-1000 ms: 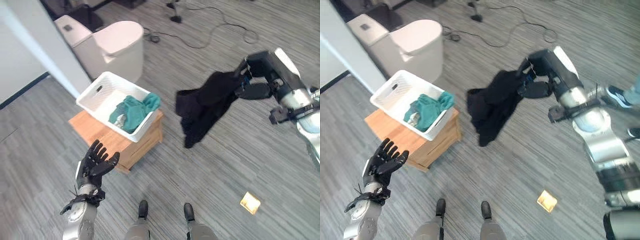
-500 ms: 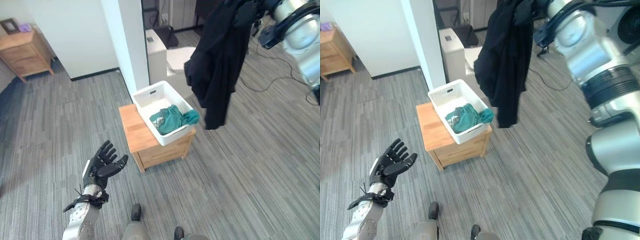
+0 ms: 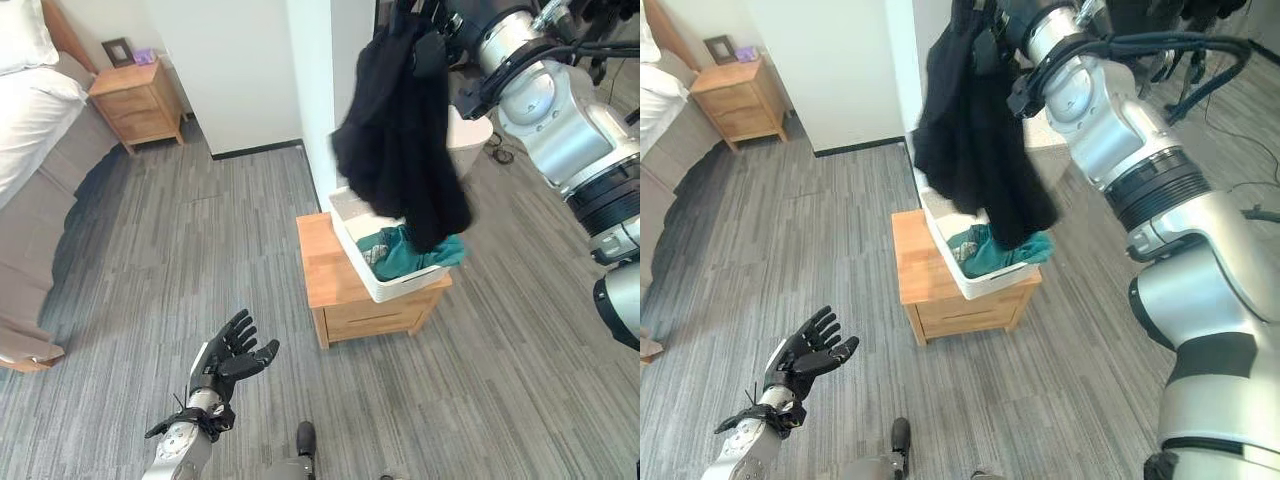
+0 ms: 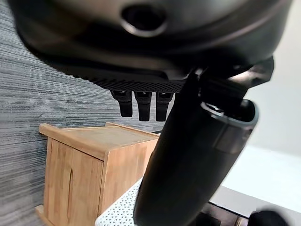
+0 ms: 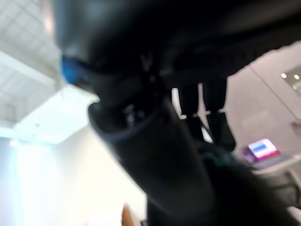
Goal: Pick up bed clothes into laundry basket.
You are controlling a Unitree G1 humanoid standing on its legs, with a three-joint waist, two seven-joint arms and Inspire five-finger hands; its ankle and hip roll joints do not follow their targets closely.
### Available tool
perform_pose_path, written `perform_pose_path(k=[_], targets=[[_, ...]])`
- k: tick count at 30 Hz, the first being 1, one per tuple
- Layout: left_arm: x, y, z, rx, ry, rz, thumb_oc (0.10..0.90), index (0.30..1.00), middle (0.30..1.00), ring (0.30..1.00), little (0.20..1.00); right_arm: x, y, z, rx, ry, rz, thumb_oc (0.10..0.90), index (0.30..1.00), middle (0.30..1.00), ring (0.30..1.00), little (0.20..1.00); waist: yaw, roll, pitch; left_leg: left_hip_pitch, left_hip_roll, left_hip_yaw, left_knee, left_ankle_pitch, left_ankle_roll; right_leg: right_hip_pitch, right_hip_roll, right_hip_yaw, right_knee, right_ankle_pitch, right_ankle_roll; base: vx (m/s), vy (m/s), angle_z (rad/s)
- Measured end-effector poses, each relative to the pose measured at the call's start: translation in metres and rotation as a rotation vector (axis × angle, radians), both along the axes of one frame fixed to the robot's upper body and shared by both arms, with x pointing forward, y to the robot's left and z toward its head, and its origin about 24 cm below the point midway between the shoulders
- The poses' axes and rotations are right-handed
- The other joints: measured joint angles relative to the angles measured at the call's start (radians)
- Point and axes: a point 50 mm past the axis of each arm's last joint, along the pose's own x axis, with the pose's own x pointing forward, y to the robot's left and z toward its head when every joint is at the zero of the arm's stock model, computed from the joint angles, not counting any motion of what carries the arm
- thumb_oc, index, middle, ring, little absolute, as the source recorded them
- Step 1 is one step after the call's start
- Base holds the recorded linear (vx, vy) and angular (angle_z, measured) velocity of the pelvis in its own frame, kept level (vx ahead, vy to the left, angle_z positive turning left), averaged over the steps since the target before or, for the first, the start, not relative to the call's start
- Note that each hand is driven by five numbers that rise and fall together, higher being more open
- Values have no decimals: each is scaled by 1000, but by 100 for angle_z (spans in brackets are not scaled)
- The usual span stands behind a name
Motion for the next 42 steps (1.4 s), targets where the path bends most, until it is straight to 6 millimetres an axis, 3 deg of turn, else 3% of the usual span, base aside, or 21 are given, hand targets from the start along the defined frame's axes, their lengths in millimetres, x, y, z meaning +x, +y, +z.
perform_pose_path(k=[2, 4, 6, 7, 9, 11, 17, 23, 29, 35, 42], targets=[[8, -1, 6, 6, -28, -13, 800, 900, 900, 900, 900, 1, -1, 0, 2, 2, -7, 400, 300, 300, 300, 300, -3, -1, -1, 1, -15, 16, -30, 7, 13, 0, -17, 68, -39, 17, 32, 66, 71, -15], [15, 1, 11, 15, -51, -22, 800, 900, 900, 900, 900, 2, 5, -3, 8, 6, 6, 400, 300, 300, 300, 300, -3, 9, 4, -4, 2, 22, -37, -2, 42, -104, -1, 128, 59, -21, 76, 81, 55, -36], [22, -2, 16, -2, -75, -23, 800, 900, 900, 900, 900, 3, 5, -5, 2, 10, 7, 400, 300, 300, 300, 300, -18, 21, 12, -5, 19, 17, -37, -12, 56, -160, 37, 193, 7, -12, 77, 103, 2, -3], [27, -3, 20, -4, -92, -33, 800, 900, 900, 900, 900, 4, 3, -6, 2, 15, -3, 400, 300, 300, 300, 300, -37, 22, 13, -1, 22, 9, -37, -14, 49, -177, 39, 223, -81, 86, 68, 134, -44, 31], [28, -4, 21, -10, -102, -46, 800, 900, 900, 900, 900, 5, -2, -5, 6, 12, -25, 400, 300, 300, 300, 300, -62, 13, 14, 25, 12, -10, -38, -20, 17, -125, 19, 209, -187, 238, 61, 121, -35, 33], [20, -5, 17, -27, -91, -37, 800, 900, 900, 900, 900, 5, -5, -4, 8, 6, -42, 400, 300, 300, 300, 300, -64, 17, 13, 48, 18, -6, -38, -28, -4, -51, 15, 204, -296, 287, 51, 69, -60, -1], [6, -12, 3, -94, -35, -4, 800, 900, 900, 900, 900, -2, -25, 15, -50, -39, -128, 400, 300, 300, 300, 300, -72, 20, 13, 50, 50, -1, -38, -30, -35, -52, 46, 196, -292, 292, 33, 62, -75, -3], [9, -14, 4, -112, -40, 4, 800, 900, 900, 900, 900, -22, -14, 65, 19, -196, -79, 400, 300, 300, 300, 300, -77, 21, 13, 49, 51, -9, -38, -29, -37, -49, 48, 183, -292, 287, 26, 47, -49, 5], [4, -13, 1, -138, -23, 25, 800, 900, 900, 900, 900, -38, -11, 98, 73, -313, -55, 400, 300, 300, 300, 300, -69, 23, 12, 34, 47, -34, -40, -40, -56, -49, 45, 154, -298, 280, 18, 3, -27, 16], [-15, -8, -11, -136, 40, 54, 800, 900, 900, 900, 900, -35, -13, 97, 20, -298, -96, 400, 300, 300, 300, 300, -65, 30, 7, 18, 38, -41, -38, -35, -50, -59, 36, 142, -298, 280, 18, 14, -12, 6], [-12, -8, -9, -139, 29, 53, 800, 900, 900, 900, 900, -29, -20, 91, -2, -273, -140, 400, 300, 300, 300, 300, -42, 33, 5, 14, 34, -47, -37, -30, -48, -60, 33, 139, -295, 278, 21, 2, -6, 3]])
